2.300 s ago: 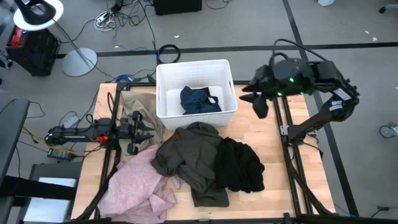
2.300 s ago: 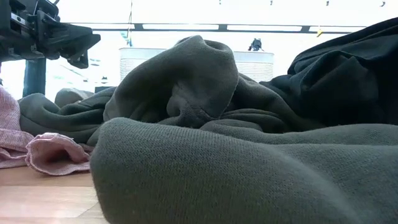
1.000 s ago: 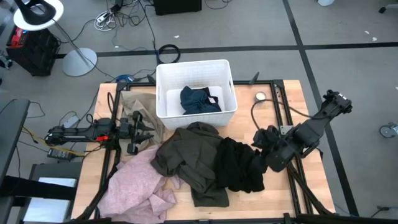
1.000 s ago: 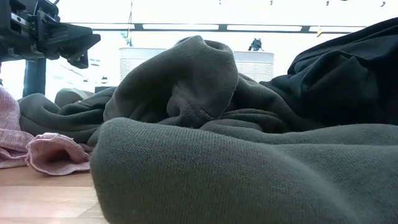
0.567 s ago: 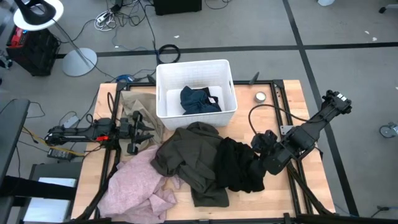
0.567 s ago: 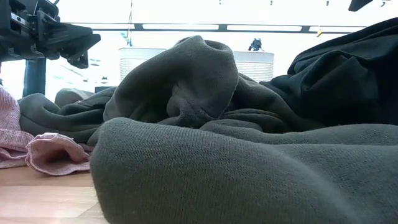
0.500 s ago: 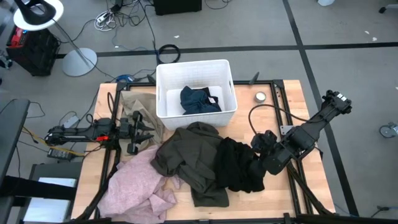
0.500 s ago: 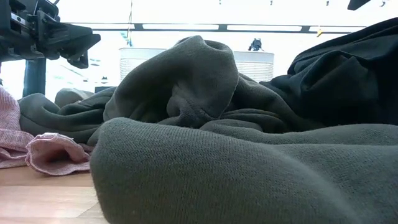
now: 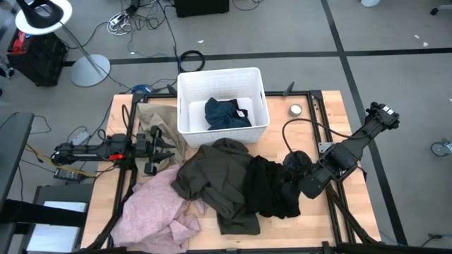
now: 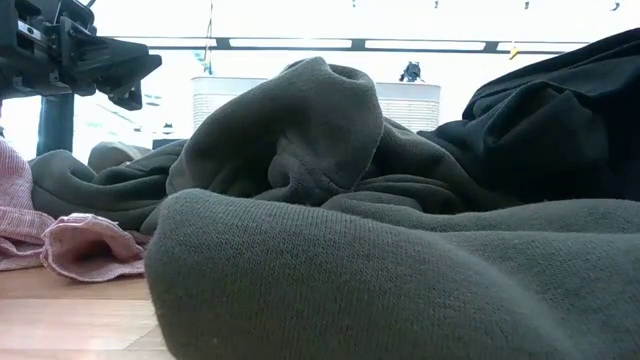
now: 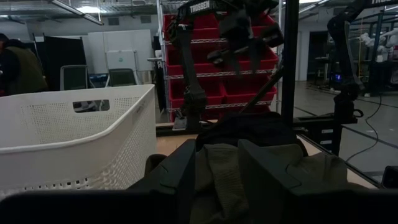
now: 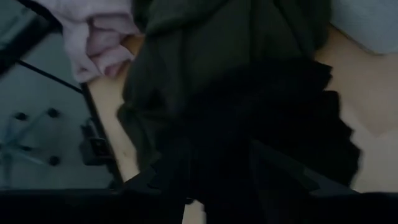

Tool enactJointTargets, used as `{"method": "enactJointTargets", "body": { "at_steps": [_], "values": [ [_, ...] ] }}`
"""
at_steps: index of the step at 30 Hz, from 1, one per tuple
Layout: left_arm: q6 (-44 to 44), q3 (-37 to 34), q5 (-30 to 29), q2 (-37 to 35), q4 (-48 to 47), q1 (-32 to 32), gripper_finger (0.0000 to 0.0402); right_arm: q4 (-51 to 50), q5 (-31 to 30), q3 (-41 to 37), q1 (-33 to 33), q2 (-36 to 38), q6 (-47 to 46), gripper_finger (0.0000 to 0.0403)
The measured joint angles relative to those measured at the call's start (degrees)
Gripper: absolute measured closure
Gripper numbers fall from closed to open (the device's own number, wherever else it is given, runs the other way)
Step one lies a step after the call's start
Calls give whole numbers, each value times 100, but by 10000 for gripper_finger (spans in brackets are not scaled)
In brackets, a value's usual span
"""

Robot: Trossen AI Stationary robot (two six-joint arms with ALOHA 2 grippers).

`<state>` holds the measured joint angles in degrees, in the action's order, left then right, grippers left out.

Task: Sort clothes
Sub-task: Put the black shirt into the white laundry bin

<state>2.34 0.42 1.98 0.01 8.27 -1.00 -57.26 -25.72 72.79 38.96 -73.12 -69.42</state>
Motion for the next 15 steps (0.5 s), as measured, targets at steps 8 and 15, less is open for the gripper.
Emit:
{"method": "enactJointTargets", "body": {
  "at_steps": [8, 15],
  "values": [
    [-1258, 0, 22, -2, 6, -2, 276, 127, -1, 0, -7, 0, -704, 238],
    [-1821, 1, 22, 0, 124, -2, 276, 99, -3, 0, -7, 0, -820, 238]
  ]
}}
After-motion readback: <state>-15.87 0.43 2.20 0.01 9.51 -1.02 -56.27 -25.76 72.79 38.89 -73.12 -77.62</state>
